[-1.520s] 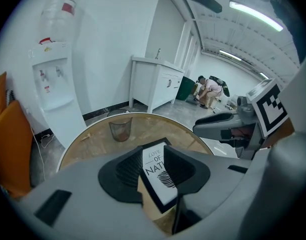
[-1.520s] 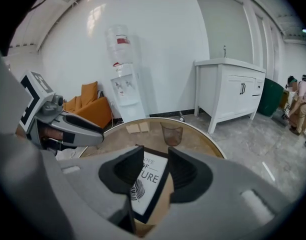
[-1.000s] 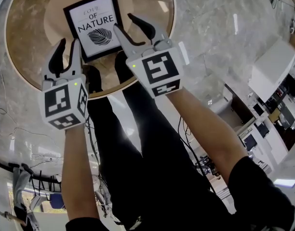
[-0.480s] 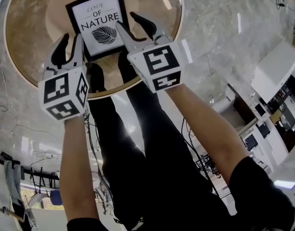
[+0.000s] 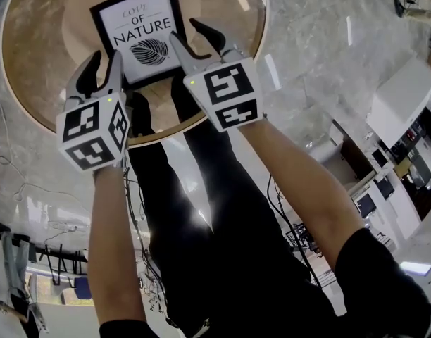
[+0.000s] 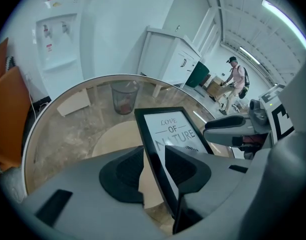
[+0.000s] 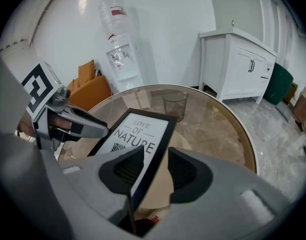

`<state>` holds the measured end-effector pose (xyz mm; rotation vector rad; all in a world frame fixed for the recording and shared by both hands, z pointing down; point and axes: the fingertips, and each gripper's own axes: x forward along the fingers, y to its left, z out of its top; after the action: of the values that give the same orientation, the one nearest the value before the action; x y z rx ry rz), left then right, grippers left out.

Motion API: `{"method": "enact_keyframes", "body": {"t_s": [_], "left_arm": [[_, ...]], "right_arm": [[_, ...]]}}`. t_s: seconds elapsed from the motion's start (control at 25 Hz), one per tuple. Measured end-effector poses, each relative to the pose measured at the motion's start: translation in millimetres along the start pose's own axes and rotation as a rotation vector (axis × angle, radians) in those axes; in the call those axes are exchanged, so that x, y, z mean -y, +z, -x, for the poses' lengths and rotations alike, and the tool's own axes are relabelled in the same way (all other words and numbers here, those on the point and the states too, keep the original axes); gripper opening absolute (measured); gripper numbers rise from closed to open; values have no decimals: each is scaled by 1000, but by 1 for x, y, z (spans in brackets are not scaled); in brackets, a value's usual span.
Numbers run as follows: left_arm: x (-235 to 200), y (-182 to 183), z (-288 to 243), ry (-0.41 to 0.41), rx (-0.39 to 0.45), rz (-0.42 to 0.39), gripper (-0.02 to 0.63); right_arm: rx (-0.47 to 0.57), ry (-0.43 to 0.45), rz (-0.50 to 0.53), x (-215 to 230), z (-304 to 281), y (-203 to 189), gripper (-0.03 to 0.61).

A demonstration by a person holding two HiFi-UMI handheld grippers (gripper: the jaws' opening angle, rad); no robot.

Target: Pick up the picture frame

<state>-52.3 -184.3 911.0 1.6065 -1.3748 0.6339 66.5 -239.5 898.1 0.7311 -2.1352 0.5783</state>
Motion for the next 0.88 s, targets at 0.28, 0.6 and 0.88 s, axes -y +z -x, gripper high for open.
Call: {"method": "enact_keyframes", "body": {"t_s": [0.28, 0.6, 0.88], "left_arm": [[2, -6, -11, -8, -24, 55, 152], [4, -7, -8, -8, -47, 57, 149], [0, -10, -13, -21, -54, 80, 109]], "right_arm": [[-33, 13, -56, 2, -9, -13, 147], [-48, 22, -173, 5, -10, -10, 146], [-64, 39, -183, 4, -19, -17, 103]]}}
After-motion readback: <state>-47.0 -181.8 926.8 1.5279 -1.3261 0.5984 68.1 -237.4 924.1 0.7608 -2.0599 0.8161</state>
